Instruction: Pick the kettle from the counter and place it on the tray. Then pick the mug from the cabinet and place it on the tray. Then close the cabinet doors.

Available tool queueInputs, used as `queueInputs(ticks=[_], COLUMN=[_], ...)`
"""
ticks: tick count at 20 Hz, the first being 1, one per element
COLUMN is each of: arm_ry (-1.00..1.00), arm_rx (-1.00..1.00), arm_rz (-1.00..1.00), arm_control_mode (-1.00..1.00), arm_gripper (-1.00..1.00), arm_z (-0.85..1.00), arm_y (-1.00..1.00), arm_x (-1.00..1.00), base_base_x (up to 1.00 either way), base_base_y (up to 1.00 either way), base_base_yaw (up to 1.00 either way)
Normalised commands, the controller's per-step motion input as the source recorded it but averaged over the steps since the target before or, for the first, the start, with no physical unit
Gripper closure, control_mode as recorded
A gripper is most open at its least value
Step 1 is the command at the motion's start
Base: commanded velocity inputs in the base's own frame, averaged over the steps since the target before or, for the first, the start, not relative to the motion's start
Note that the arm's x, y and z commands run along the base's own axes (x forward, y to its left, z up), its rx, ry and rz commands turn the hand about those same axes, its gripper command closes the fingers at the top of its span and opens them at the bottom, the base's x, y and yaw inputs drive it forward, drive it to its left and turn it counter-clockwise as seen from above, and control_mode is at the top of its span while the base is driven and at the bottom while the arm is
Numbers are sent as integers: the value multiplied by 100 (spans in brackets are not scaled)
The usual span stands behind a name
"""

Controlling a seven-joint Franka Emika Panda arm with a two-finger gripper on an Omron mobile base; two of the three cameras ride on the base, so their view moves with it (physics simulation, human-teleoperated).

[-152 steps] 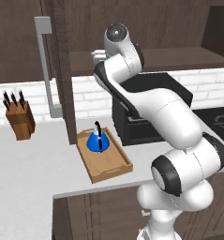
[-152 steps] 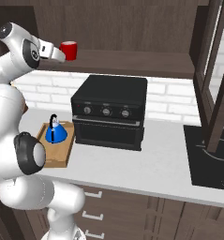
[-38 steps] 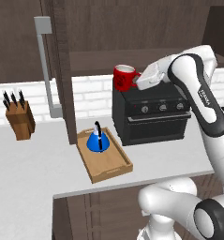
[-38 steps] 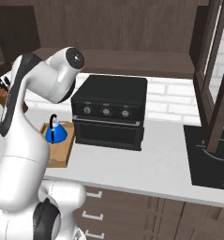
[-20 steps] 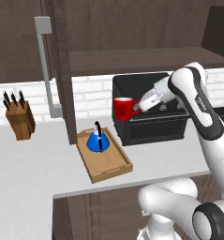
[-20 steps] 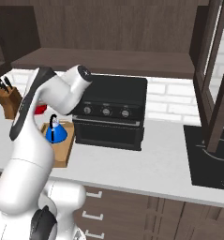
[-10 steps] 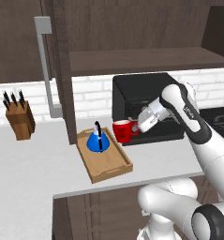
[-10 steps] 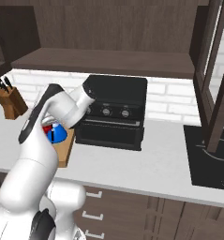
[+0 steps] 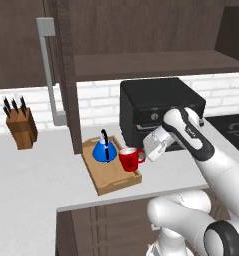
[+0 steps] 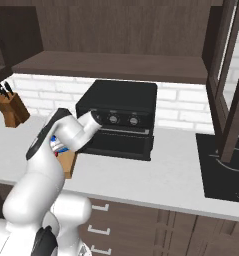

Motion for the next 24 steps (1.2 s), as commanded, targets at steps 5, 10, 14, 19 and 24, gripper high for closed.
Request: queueInputs(ticks=[5,10,14,19,24], arm_ry=[-6,-6,-6,-3,0], arm_rx=[0,2,1,1,5], arm_rz=[3,0,0,0,0], arm_control_mode=[-100,-100,-100,-100,-100], arm_gripper=[100,100,100,100,100], arm_z=[-43,-12,-16,-12,-1], arm_y=[1,0,0,0,5], arm_x=[3,9,8,23,38], base_base_x=[0,0,0,0,0], base_base_y=[0,0,0,0,0], base_base_yaw=[0,0,0,0,0])
